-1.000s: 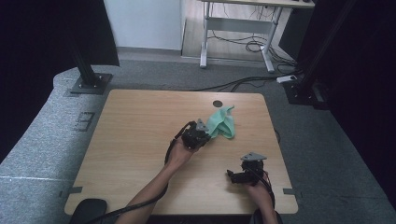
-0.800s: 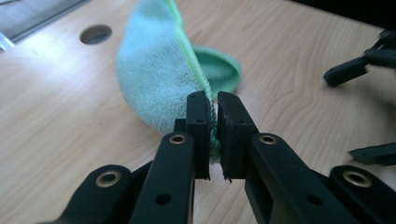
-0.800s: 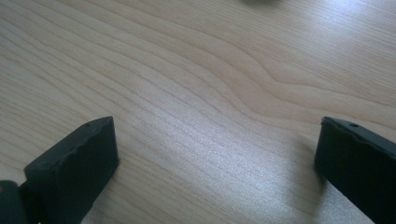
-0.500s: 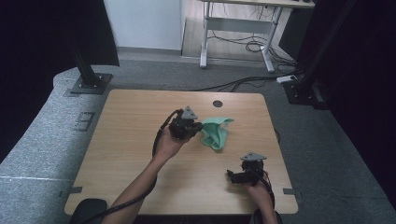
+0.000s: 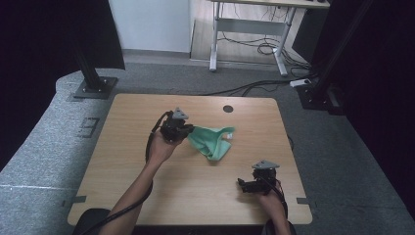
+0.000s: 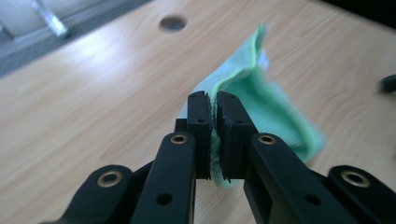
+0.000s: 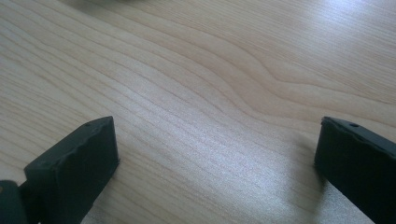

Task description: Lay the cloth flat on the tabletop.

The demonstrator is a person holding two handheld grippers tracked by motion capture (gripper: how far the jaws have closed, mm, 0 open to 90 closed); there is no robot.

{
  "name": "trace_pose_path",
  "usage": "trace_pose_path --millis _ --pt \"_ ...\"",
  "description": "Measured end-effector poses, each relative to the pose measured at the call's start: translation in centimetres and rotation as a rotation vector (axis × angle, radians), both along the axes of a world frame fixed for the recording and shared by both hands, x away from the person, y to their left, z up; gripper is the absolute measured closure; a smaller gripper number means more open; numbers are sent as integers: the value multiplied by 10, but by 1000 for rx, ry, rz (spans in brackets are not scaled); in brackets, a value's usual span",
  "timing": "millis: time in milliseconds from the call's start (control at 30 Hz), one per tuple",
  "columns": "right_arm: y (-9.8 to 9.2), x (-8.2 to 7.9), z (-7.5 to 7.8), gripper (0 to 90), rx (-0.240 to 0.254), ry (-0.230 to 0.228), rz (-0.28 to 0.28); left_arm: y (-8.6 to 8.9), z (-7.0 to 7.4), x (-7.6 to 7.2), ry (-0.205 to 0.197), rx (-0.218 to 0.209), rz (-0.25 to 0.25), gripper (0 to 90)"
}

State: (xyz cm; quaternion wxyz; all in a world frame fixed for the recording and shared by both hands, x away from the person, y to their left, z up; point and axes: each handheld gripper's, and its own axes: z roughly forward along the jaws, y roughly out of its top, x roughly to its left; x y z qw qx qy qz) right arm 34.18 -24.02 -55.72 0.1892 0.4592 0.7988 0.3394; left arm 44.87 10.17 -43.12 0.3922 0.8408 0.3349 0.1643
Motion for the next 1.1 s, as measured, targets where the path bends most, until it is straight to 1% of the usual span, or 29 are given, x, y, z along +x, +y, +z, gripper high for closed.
trace_pose_path --millis 33,200,300,400,433,467,567,600,633,800,900,967,1000,1033,1100 --pt "0 0 0 0 0 0 0 4 -7 3 10 10 17 840" --pt "0 0 0 0 2 1 -1 21 -35 11 48 47 75 832" --pt "0 0 0 0 1 1 -1 31 -48 14 65 65 101 825" --pt "0 0 0 0 1 1 -1 41 -59 14 82 74 123 823" --pt "0 0 0 0 2 1 -1 47 -66 12 92 80 134 820" --pt "0 0 0 0 2 1 -1 47 -66 12 92 80 134 818" --pt "0 0 0 0 2 1 -1 56 -75 10 107 81 144 815" --pt "0 0 0 0 2 2 -1 60 -81 8 115 83 150 815" --pt "0 0 0 0 2 2 -1 60 -81 8 115 83 150 814" --pt "0 0 0 0 2 1 -3 68 -93 3 130 83 155 807" --pt "0 -1 0 0 1 1 -4 71 -99 -1 131 85 150 794" --pt "0 -1 0 0 1 1 -4 73 -104 -4 129 97 142 786" --pt "0 -1 0 0 1 1 -4 74 -105 -5 127 96 142 785" --pt "0 -1 0 0 1 1 -4 76 -106 -8 129 77 143 784" --pt "1 -1 0 0 1 1 -4 76 -106 -10 126 78 139 783"
